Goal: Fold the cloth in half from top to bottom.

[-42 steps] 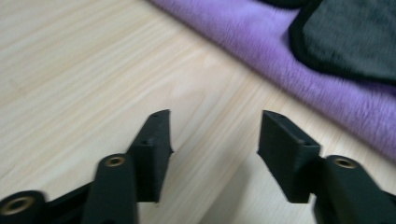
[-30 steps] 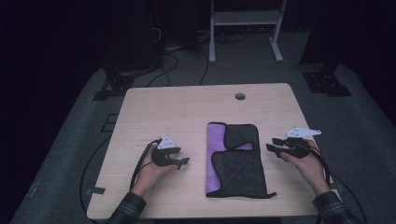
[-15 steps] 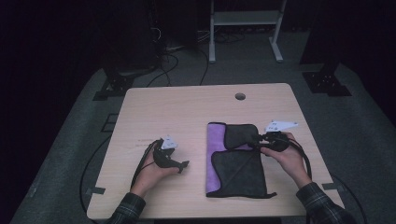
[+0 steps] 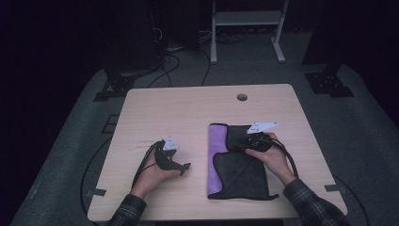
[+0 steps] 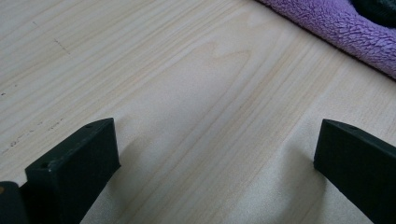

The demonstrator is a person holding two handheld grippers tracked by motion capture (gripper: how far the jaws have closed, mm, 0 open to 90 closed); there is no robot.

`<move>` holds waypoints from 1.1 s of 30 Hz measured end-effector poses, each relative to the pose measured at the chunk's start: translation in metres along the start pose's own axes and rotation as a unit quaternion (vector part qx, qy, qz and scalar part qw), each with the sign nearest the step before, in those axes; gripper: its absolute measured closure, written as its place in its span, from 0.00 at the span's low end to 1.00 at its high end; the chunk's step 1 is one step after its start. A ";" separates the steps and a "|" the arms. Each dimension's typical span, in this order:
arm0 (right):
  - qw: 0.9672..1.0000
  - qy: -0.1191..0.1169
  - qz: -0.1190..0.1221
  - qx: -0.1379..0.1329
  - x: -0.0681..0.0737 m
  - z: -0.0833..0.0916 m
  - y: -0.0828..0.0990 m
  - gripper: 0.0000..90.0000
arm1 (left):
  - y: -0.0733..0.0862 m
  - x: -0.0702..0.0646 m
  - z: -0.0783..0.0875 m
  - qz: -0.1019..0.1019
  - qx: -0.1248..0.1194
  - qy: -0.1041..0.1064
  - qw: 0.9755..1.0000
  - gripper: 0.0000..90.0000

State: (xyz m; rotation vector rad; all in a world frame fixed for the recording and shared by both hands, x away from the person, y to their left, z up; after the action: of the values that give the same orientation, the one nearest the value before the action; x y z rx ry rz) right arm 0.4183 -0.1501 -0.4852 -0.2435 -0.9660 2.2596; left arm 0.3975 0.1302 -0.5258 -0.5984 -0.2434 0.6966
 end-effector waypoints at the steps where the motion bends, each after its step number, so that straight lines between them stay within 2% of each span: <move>1: 1.000 0.001 0.001 0.001 0.001 -0.003 -0.001 0.67 | 0.000 0.000 0.000 0.000 0.000 0.000 1.000 0.00; 6: 1.000 -0.003 0.002 0.009 0.006 -0.016 -0.003 0.67 | 0.000 0.000 0.000 -0.002 0.000 0.000 1.000 0.00; 10: 0.999 0.005 0.016 0.031 0.007 -0.030 0.001 0.66 | 0.000 0.000 0.000 -0.002 0.000 -0.001 1.000 0.00; 13: 0.998 0.019 0.032 0.042 0.009 -0.034 0.003 0.66 | 0.000 0.000 0.000 -0.002 0.001 -0.001 1.000 0.00; 15: 0.998 0.027 0.038 0.044 0.009 -0.034 0.003 0.69 | 0.000 0.000 0.000 -0.002 0.001 0.000 1.000 0.00; 19: 0.998 0.030 0.043 0.048 0.008 -0.034 0.004 0.84 | 0.000 0.000 0.000 -0.002 0.000 -0.001 1.000 0.00; 22: 0.998 0.025 0.034 0.045 0.007 -0.032 0.003 0.92 | 0.000 0.000 0.000 -0.002 0.001 -0.001 1.000 0.00; 26: 0.999 0.015 0.020 0.035 0.005 -0.028 0.000 0.93 | 0.000 0.000 0.000 -0.002 0.001 -0.001 1.000 0.00; 33: 1.000 0.029 -0.002 -0.007 -0.009 -0.007 -0.019 0.94 | 0.000 0.000 0.000 0.002 -0.001 0.000 1.000 0.00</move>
State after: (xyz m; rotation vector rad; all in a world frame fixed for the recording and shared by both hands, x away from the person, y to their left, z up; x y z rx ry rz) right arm 0.4377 -0.1422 -0.4779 -0.3104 -0.9514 2.2316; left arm 0.3975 0.1299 -0.5258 -0.6016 -0.2429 0.6992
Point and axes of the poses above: each handheld gripper's, and its own axes: z roughly backward along the jaws, y roughly out of its underside, x roughly to its left, the point moved 6 cm from there along -z, roughly forward along the jaws, and after that the axes turned 9 degrees about x, right-handed, at the moved point
